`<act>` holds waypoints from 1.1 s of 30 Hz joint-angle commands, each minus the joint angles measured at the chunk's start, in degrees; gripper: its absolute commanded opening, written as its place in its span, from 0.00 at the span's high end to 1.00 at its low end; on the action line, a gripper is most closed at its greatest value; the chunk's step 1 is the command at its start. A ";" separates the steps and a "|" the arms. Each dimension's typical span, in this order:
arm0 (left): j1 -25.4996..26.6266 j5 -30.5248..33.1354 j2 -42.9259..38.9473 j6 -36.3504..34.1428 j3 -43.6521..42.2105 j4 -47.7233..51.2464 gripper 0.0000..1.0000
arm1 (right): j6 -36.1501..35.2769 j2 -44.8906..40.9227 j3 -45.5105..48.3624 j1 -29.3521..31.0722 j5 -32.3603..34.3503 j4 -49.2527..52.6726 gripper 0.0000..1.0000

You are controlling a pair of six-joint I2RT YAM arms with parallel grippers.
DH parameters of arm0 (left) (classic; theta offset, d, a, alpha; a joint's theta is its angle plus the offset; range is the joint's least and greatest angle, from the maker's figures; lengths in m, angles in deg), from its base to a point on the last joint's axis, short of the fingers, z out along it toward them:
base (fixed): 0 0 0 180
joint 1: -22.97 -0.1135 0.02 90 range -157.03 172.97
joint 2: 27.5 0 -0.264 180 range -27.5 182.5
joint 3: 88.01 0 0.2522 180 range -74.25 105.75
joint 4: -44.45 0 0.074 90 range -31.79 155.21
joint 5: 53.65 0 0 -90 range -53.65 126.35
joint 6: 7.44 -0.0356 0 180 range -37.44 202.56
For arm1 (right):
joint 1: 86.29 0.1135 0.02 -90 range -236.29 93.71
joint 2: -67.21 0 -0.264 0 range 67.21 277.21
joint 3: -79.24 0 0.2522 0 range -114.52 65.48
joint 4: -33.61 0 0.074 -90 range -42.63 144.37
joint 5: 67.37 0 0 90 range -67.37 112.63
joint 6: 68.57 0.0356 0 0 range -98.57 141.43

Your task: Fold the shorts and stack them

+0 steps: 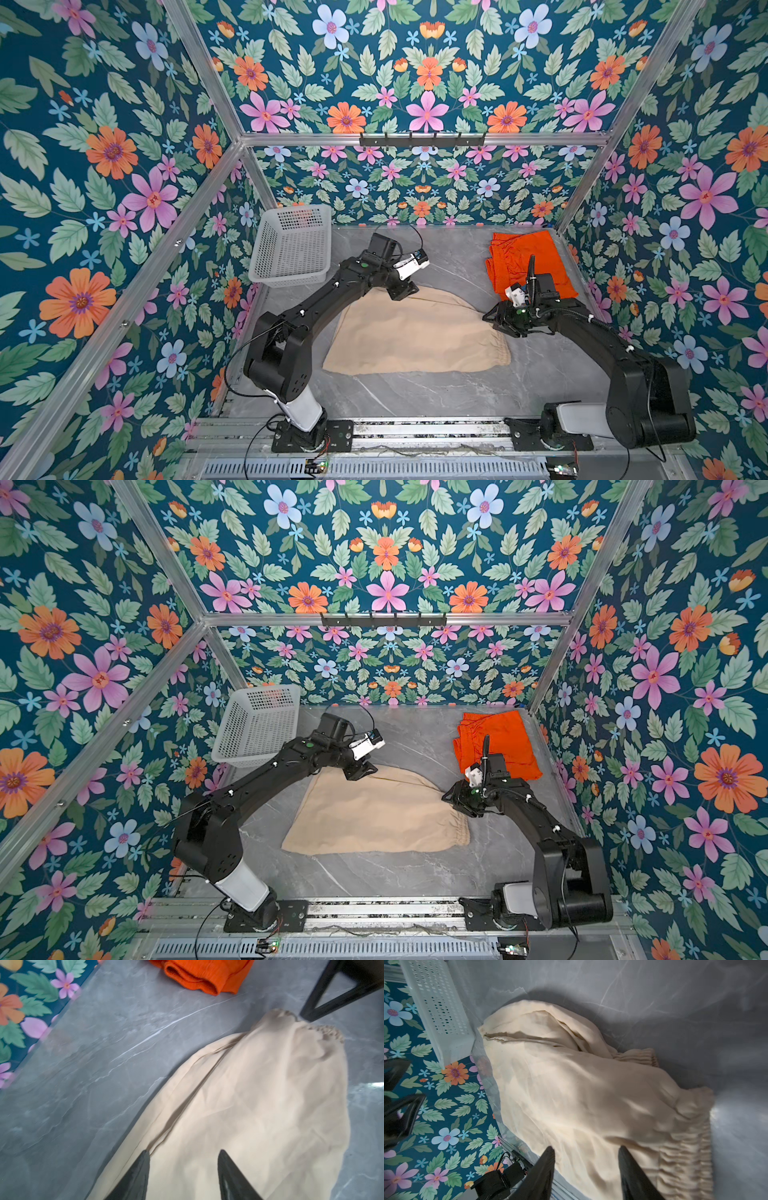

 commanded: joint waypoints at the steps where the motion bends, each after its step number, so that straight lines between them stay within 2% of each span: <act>1: 4.83 -2.19 -0.23 2.27 -1.35 -6.04 0.45 | 2.51 4.45 -0.15 -0.08 4.04 -3.72 0.50; 4: 10.74 -2.05 1.23 2.69 -1.12 -7.82 0.41 | 2.52 8.19 -0.68 -0.06 3.84 -4.48 0.49; 6: 14.93 -1.90 2.90 1.14 -0.17 -7.62 0.40 | 2.46 7.68 -1.03 -0.06 2.66 -4.77 0.48; 11: 23.28 -2.22 7.36 -0.31 2.81 -7.62 0.36 | 2.28 -1.38 -1.83 -1.93 4.31 -0.81 0.39; 17: 30.83 0.09 14.20 -3.56 6.41 -7.36 0.33 | 3.63 -12.92 1.92 -11.43 3.45 3.77 0.36; 20: 33.01 1.03 17.69 -4.40 7.60 -7.73 0.32 | 2.57 -15.12 3.89 -14.11 2.75 6.54 0.35; 25: 34.22 3.71 22.03 -4.78 8.24 -6.34 0.32 | 3.06 -16.80 7.65 -14.31 1.26 6.94 0.33; 29: 34.31 13.17 24.31 -2.83 7.54 -7.44 0.37 | 3.38 -17.46 9.03 -14.31 1.86 8.01 0.29; 33: 34.31 14.69 25.05 -0.33 5.56 -10.91 0.45 | 3.29 -17.74 9.23 -14.32 2.75 9.22 0.27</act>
